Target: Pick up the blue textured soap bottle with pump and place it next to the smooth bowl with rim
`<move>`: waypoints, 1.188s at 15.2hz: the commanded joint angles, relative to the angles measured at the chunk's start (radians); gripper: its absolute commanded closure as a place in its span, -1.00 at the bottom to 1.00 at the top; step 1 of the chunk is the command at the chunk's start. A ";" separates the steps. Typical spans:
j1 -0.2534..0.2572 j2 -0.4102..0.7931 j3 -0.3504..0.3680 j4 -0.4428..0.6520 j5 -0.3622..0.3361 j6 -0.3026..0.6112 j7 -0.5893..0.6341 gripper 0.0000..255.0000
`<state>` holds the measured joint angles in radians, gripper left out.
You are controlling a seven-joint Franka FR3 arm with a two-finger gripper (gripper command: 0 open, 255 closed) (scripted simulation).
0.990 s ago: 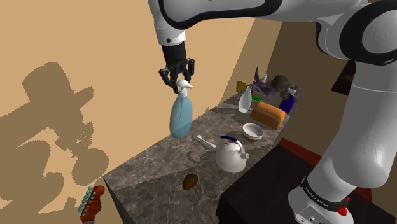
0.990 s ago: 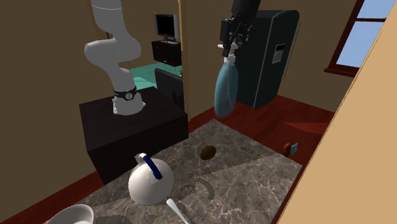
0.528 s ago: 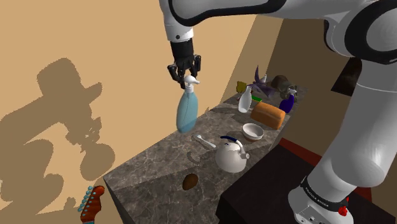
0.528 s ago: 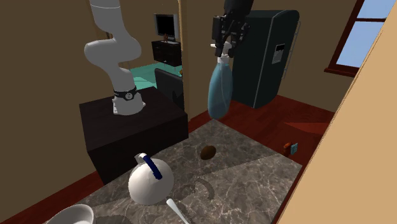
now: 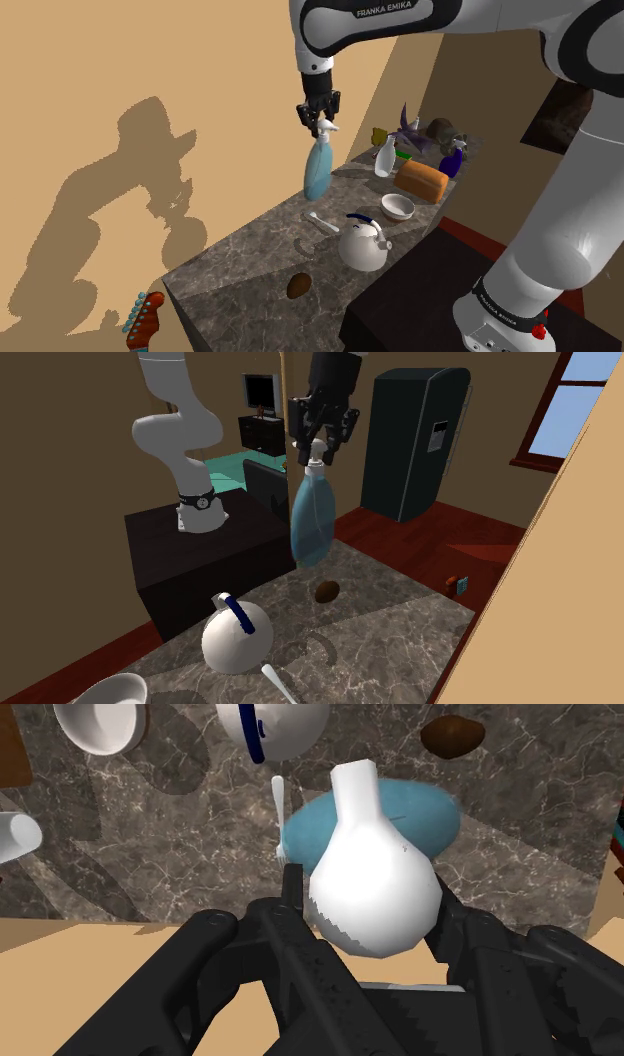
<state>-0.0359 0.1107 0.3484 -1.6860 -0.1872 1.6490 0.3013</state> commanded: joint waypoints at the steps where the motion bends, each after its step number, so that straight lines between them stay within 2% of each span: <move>1: -0.026 -0.006 -0.020 -0.026 -0.002 0.028 -0.042 1.00; 9: -0.125 -0.009 -0.103 -0.099 -0.018 0.129 -0.204 1.00; 18: -0.230 0.063 -0.190 -0.086 -0.043 0.222 -0.375 1.00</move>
<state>-0.2542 0.1585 0.1683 -1.7879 -0.2271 1.8668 -0.0522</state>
